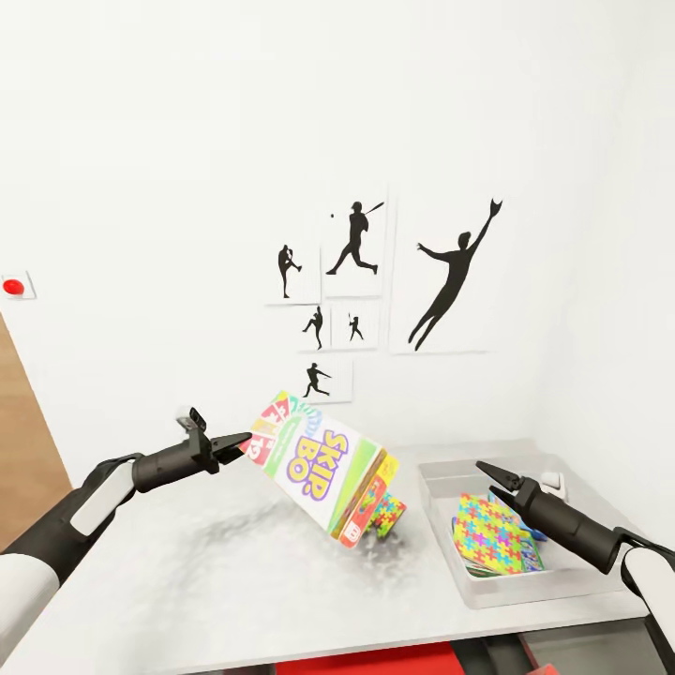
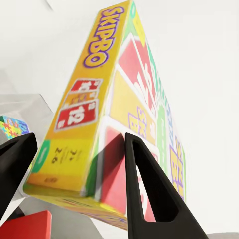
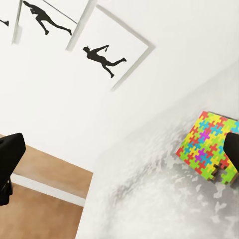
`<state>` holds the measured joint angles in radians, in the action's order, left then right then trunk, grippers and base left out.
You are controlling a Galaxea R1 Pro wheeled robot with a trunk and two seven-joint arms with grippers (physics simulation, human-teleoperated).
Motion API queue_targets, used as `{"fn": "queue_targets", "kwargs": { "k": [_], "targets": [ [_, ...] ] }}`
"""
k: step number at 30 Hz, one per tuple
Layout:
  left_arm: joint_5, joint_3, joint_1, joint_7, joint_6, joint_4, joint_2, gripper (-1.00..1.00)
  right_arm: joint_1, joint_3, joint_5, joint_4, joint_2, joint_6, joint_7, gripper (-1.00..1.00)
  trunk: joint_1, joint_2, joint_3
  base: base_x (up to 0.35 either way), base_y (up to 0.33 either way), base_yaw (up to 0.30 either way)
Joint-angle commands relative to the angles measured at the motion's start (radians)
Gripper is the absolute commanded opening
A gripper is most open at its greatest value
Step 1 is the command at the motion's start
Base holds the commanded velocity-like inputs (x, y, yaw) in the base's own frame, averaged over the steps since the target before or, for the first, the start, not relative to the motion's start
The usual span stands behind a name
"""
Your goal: Put all the toys in the child's room - the three board games (two on the bed and one on the table), the two jigsaw puzzles on the table, and the tennis ball on the table - inside the toy box on the table in the child's room.
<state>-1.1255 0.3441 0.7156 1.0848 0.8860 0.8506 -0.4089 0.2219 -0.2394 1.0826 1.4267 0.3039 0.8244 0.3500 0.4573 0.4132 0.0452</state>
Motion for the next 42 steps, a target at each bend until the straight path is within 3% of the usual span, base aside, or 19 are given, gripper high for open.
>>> {"fn": "queue_targets", "kwargs": {
  "k": [1,17,34,42],
  "targets": [
    [-0.007,0.003,0.001,0.001,0.005,-0.001,-0.001,-1.00,0.001,-0.001,-0.003,0.000,0.000,0.005,0.004,1.00,0.000,0.001,0.000,0.000,0.000,-0.065],
    [-0.007,0.004,0.001,-0.001,0.005,-0.001,-0.011,-1.00,0.000,-0.010,-0.001,-0.006,0.001,0.005,0.007,1.00,0.000,0.001,0.016,0.031,0.000,-0.161],
    [-0.007,0.004,0.001,0.000,0.005,-0.001,-0.011,-1.00,0.000,-0.012,-0.001,-0.007,0.001,0.005,0.012,1.00,0.000,0.001,0.018,0.088,0.000,-0.021],
    [-0.007,0.004,0.001,0.000,0.005,-0.001,-0.013,-1.00,0.001,-0.012,-0.001,-0.008,0.000,0.005,0.012,1.00,0.000,0.001,0.018,0.001,0.022,-0.164]
  ]
}}
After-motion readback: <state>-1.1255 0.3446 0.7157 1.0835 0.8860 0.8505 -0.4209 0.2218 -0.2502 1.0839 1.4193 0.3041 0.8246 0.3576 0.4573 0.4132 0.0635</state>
